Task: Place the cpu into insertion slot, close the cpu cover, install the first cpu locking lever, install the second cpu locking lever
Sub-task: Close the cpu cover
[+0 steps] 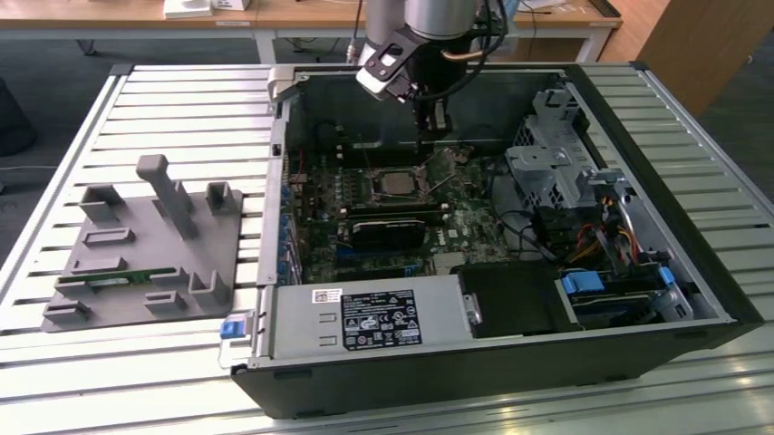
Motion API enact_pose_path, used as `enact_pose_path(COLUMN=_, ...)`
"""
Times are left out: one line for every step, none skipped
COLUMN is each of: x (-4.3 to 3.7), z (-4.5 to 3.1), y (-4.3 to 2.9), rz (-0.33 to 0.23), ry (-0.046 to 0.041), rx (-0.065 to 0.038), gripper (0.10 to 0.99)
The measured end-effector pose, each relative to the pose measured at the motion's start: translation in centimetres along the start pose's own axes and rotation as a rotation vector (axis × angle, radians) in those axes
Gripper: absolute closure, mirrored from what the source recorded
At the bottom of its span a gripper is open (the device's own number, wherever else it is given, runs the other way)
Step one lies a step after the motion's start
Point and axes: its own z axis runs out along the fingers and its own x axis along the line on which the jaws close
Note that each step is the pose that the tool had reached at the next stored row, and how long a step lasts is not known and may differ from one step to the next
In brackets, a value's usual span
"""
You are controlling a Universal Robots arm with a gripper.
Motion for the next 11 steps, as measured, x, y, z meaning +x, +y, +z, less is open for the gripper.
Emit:
enact_pose_path(x=0.00, z=0.03, y=0.16, rz=0.000, ry=0.0001, rx=0.001, gripper=0.980)
enact_pose_path(x=0.00, z=0.05, y=0.32, rz=0.000, ry=0.0000, rx=0.001, gripper=0.980)
enact_pose_path(x=-0.01, z=0.07, y=0.44, rz=0.000, ry=-0.0001, rx=0.001, gripper=0.980)
enact_pose_path(x=-0.01, z=0.08, y=0.55, rz=0.000, ry=0.0000, rx=0.002, gripper=0.980)
enact_pose_path(x=-0.01, z=0.10, y=0.69, rz=0.000, ry=0.0001, rx=0.001, gripper=0.980)
enact_pose_path(x=-0.01, z=0.11, y=0.86, rz=0.000, ry=0.0000, rx=0.002, gripper=0.980)
enact_pose_path(x=-0.02, z=0.12, y=1.04, rz=0.000, ry=0.0001, rx=0.002, gripper=0.980)
enact_pose_path(x=-0.02, z=0.14, y=1.23, rz=0.000, ry=0.0001, rx=0.002, gripper=0.980)
enact_pose_path(x=-0.02, z=0.16, y=1.38, rz=0.000, ry=0.0002, rx=0.002, gripper=0.980)
enact_pose_path(x=-0.02, z=0.17, y=1.50, rz=0.000, ry=0.0001, rx=0.002, gripper=0.980)
enact_pose_path(x=-0.02, z=0.18, y=1.63, rz=0.000, ry=0.0001, rx=0.002, gripper=0.980)
